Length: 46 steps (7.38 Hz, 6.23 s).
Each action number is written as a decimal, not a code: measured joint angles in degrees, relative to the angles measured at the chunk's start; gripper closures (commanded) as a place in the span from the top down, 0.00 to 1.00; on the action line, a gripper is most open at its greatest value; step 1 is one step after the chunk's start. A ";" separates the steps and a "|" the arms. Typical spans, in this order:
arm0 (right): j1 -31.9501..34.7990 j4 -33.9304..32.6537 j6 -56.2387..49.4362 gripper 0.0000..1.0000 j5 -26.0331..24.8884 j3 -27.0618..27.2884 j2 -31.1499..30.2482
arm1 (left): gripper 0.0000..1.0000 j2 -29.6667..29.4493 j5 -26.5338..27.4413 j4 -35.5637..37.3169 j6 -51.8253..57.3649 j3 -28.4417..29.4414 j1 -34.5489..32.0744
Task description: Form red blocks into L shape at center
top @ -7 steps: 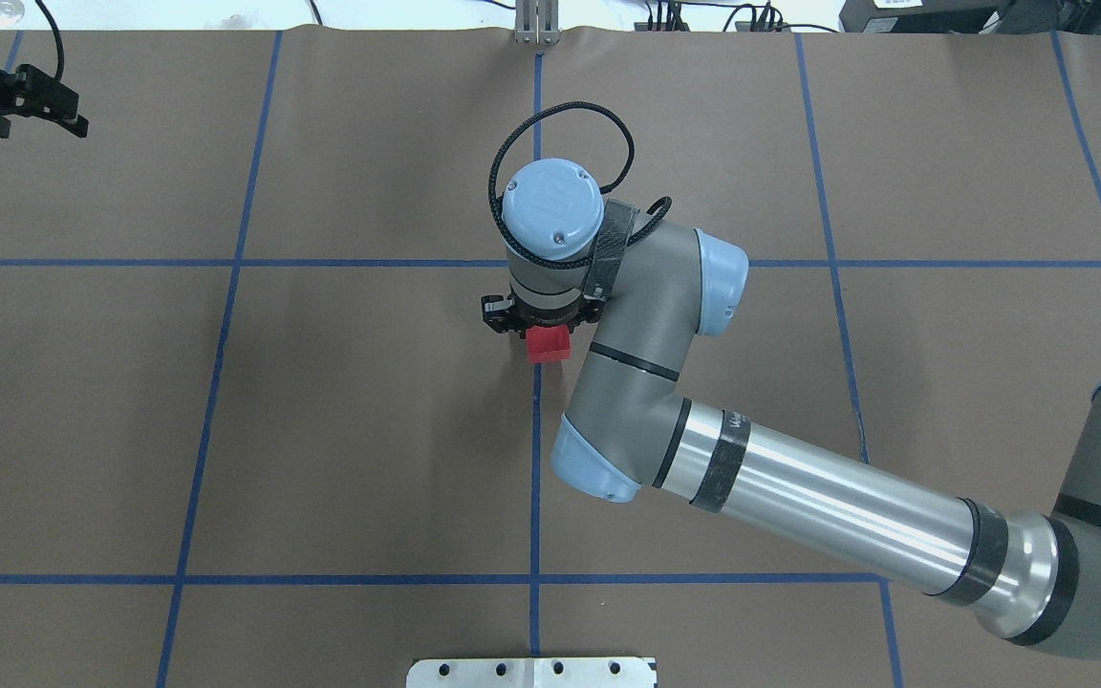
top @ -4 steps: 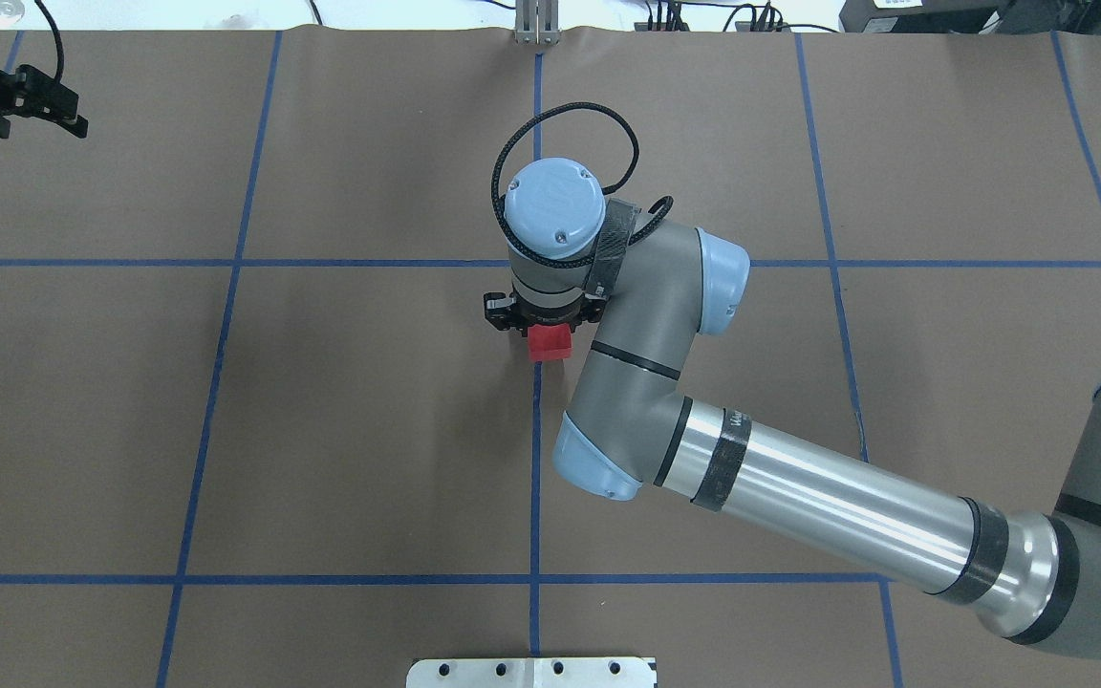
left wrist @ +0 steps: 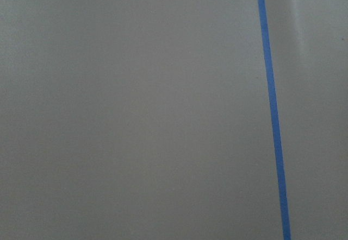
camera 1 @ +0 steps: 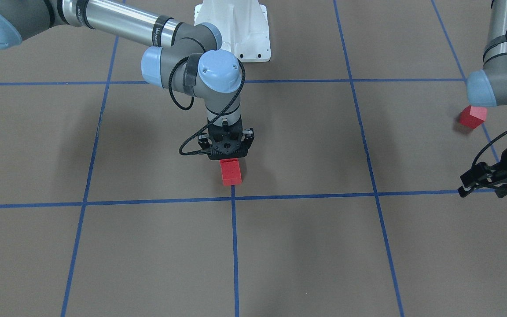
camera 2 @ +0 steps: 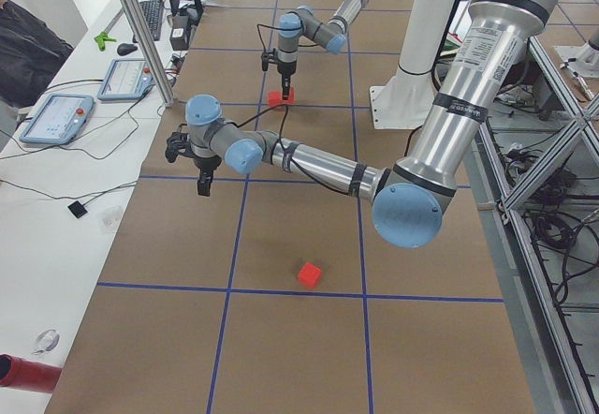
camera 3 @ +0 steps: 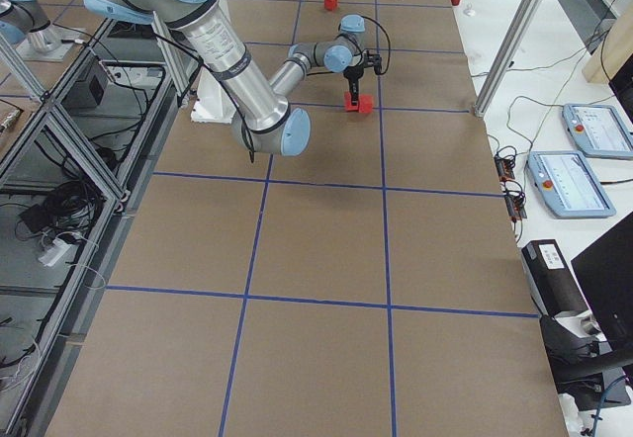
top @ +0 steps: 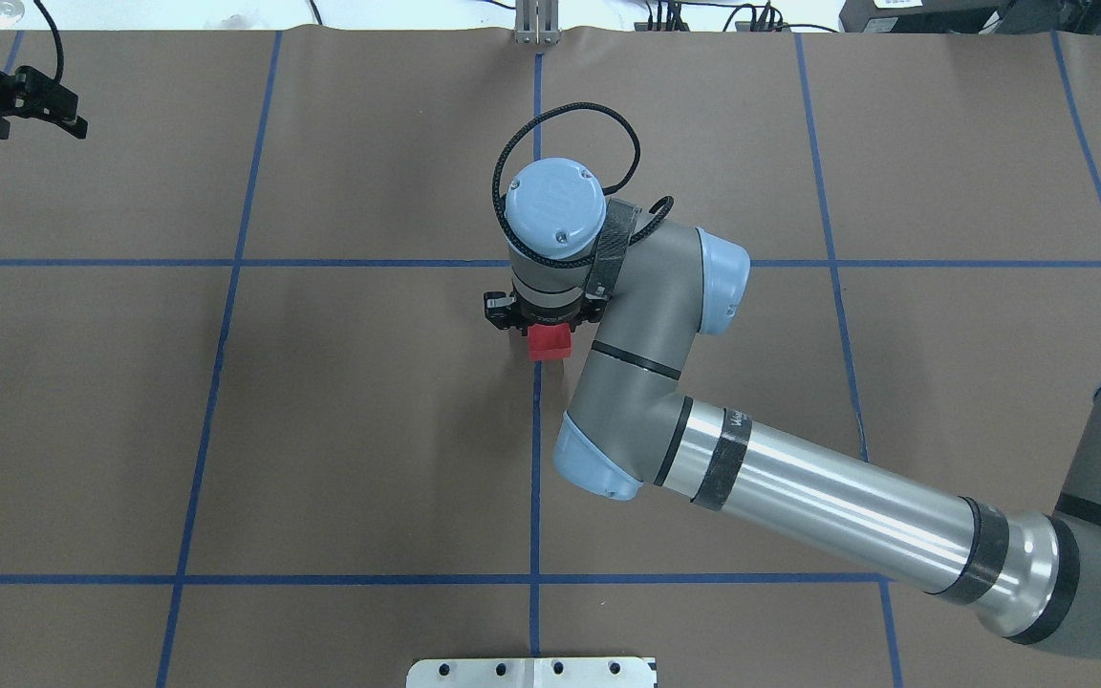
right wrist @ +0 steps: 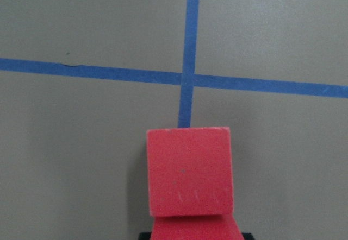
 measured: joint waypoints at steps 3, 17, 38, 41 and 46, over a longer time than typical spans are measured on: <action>0.05 0.32 0.00 0.85 -0.73 -0.38 -0.07 | 1.00 0.02 0.06 -1.60 -0.05 1.38 0.00; 12.95 -8.60 -2.63 0.99 8.46 15.60 -7.26 | 1.00 30.19 2.38 -27.79 3.88 -7.27 -0.04; 15.35 -8.27 -6.67 0.99 9.34 17.09 -13.45 | 0.00 37.35 2.56 -38.81 9.57 -0.78 10.45; 15.71 -8.28 -6.86 0.99 9.64 17.44 -13.37 | 0.00 34.87 1.05 -26.69 3.34 -8.73 9.59; 16.76 -8.17 -13.06 0.99 10.54 18.24 -15.34 | 0.00 14.61 7.18 -3.71 -38.45 -12.64 9.09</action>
